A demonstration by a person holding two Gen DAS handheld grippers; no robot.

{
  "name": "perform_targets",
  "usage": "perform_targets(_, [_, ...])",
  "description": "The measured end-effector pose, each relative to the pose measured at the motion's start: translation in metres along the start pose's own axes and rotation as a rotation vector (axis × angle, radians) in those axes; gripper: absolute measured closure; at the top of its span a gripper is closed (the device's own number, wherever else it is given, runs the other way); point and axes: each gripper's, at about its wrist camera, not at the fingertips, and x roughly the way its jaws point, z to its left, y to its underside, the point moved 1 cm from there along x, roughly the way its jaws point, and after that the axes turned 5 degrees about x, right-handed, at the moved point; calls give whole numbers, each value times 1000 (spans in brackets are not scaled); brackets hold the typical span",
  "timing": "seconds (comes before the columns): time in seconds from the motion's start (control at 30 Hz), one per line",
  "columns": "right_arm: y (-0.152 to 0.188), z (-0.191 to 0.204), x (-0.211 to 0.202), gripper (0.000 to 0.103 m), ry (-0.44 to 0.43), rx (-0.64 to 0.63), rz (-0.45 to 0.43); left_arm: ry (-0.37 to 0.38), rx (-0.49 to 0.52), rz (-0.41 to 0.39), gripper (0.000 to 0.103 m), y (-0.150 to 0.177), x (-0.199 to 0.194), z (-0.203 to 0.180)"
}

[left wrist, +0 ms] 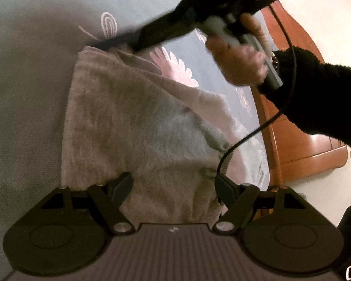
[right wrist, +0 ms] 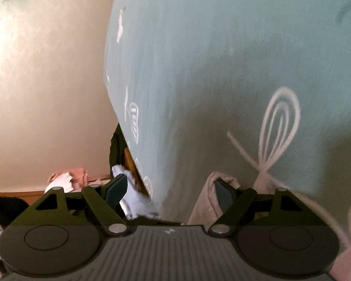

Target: Fold clothes

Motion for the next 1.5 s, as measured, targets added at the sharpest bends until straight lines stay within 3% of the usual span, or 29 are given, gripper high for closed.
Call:
perform_targets(0.07, [-10,4,-18,19,-45,16,-96,-3,-6,1,25,0,-7,2])
perform_targets(0.13, [-15,9,-31,19,-68,21,-140,-18,-34,11,26,-4,-6,0])
perform_targets(0.23, [-8,20,-44,19,-57,-11,-161,-47,-29,-19,26,-14,-7,-1])
perform_targets(0.43, [23,16,-45,19,36,-1,-107,-110,19,-113,24,-37,-12,-1])
perform_targets(0.6, [40,16,-63,19,8,36,-185,-164,56,-189,25,-55,-16,-1])
perform_targets(0.83, [66,27,-87,19,43,65,-310,-307,48,-223,25,-66,-49,-3])
perform_targets(1.13, [167,10,-124,18,96,122,-477,-487,37,-262,23,-79,-91,-5])
perform_targets(1.2, [196,11,-119,18,104,151,-525,-493,46,-227,23,-73,-89,-5])
perform_targets(1.4, [293,35,-51,16,101,164,-696,-438,165,-106,23,-41,-104,-18])
perform_targets(1.5, [337,41,0,16,147,177,-766,-348,182,-56,22,-31,-110,-25])
